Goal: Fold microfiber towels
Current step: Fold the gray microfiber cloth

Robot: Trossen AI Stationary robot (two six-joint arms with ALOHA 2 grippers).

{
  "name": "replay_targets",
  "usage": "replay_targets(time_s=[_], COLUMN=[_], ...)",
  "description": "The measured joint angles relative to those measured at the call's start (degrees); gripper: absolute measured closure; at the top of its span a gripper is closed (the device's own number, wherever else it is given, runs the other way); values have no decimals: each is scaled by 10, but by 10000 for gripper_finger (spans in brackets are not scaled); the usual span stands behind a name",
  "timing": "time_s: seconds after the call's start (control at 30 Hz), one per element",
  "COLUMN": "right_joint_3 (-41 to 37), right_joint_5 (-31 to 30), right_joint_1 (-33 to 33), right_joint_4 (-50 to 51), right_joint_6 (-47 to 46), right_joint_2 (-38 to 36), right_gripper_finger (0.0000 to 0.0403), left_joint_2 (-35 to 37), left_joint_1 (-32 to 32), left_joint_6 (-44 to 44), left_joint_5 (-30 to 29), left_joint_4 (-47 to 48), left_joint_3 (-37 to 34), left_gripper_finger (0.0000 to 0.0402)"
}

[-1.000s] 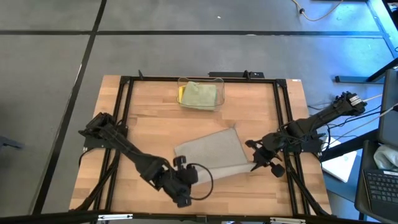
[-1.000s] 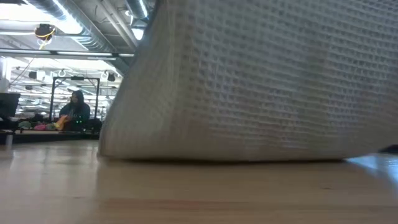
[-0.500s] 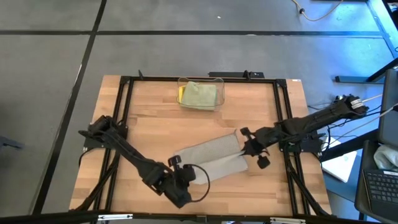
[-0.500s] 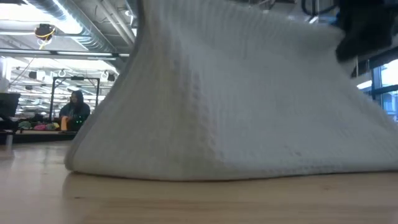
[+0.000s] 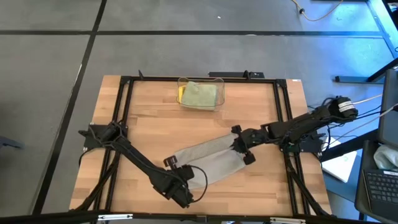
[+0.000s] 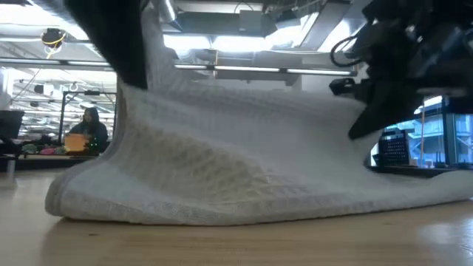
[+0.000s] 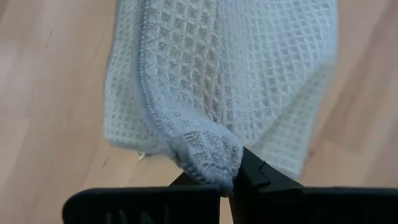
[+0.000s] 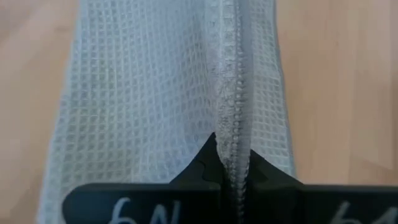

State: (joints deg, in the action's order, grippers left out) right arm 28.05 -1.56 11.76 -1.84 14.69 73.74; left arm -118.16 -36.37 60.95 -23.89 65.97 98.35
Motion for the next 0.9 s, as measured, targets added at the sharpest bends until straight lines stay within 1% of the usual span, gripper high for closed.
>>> replay_targets(time_s=[0.2, 0.33, 0.4, 0.6, 0.9], right_joint_3=[0, 0, 0, 0, 1], right_joint_5=[-1, -4, -17, -93, -101], right_joint_1=[-27, -36, -37, -39, -42], right_joint_4=[-8, -3, 2, 17, 48], right_joint_6=[7, 6, 6, 8, 5], right_joint_2=[28, 31, 32, 31, 17], right_gripper_finger=[398, 398, 398, 398, 398], left_joint_2=[-33, -46, -46, -46, -46], left_joint_1=[11, 21, 24, 35, 44], left_joint_6=[0, 0, -2, -2, -1], left_joint_5=[-6, -25, -36, -49, -48], left_joint_4=[31, 51, 55, 60, 57], left_joint_3=[0, 0, 0, -5, -5], left_gripper_finger=[401, 401, 401, 401, 401])
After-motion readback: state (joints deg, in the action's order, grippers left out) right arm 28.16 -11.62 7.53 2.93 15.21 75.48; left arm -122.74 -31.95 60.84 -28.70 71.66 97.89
